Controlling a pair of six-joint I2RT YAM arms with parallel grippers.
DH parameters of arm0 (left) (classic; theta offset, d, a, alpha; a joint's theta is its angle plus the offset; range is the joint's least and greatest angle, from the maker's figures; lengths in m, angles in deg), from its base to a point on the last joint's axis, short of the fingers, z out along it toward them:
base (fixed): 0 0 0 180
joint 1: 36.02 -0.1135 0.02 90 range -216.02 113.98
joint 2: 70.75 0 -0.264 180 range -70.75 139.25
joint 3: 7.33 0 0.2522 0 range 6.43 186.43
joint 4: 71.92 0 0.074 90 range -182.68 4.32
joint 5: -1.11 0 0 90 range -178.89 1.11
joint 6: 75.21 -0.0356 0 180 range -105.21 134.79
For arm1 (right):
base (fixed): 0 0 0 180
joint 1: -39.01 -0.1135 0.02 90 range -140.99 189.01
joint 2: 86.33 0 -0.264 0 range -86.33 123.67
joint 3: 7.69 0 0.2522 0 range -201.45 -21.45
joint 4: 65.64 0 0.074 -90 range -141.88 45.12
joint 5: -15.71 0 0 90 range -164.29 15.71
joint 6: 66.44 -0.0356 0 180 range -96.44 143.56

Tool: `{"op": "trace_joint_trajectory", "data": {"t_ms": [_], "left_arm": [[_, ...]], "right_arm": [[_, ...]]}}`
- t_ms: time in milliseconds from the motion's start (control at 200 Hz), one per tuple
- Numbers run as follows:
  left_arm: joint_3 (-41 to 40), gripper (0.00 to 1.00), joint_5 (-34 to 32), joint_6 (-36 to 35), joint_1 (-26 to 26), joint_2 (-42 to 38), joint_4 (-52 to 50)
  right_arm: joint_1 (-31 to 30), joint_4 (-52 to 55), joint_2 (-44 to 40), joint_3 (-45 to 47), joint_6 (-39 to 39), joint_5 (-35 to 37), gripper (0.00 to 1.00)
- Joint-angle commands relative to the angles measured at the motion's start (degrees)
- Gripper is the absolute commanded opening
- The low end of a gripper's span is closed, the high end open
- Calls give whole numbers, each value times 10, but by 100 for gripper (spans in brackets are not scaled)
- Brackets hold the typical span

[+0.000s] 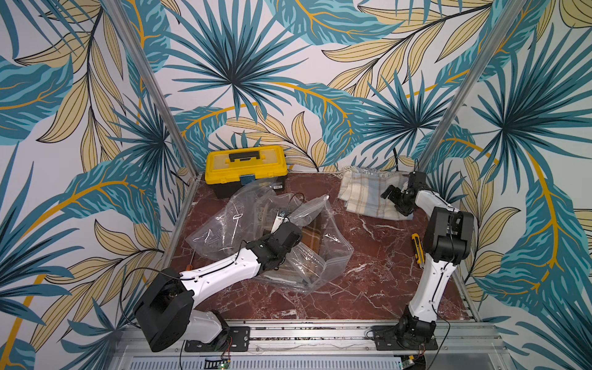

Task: Take the blanket out of the vacuum bag
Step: Place the blanket at the corner of the board.

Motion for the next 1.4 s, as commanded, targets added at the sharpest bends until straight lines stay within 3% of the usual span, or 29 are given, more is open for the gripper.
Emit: {"op": "trace_joint_trajectory", "data": {"t_ms": [0,411,611,786,1007,1267,1397], "left_arm": [[-12,0,-1,-4,2,-20,10],[-16,0,17,-36,1,-6,62],[-28,0,49,-49,0,-30,86],[-44,0,89,-62,0,-44,132],[-28,0,106,-68,-1,-27,137],[-28,0,97,-68,-3,-39,110],[-32,0,89,-61,-3,-55,99]], "right_arm": [[20,71,-2,-6,-22,-13,100],[42,34,-84,135,-32,-3,100],[30,25,-160,140,-17,9,100],[-27,14,-235,111,49,38,100],[-81,62,-124,-23,67,6,99],[-89,74,49,-204,23,-47,99],[-90,82,148,-307,-18,-164,97]]}}
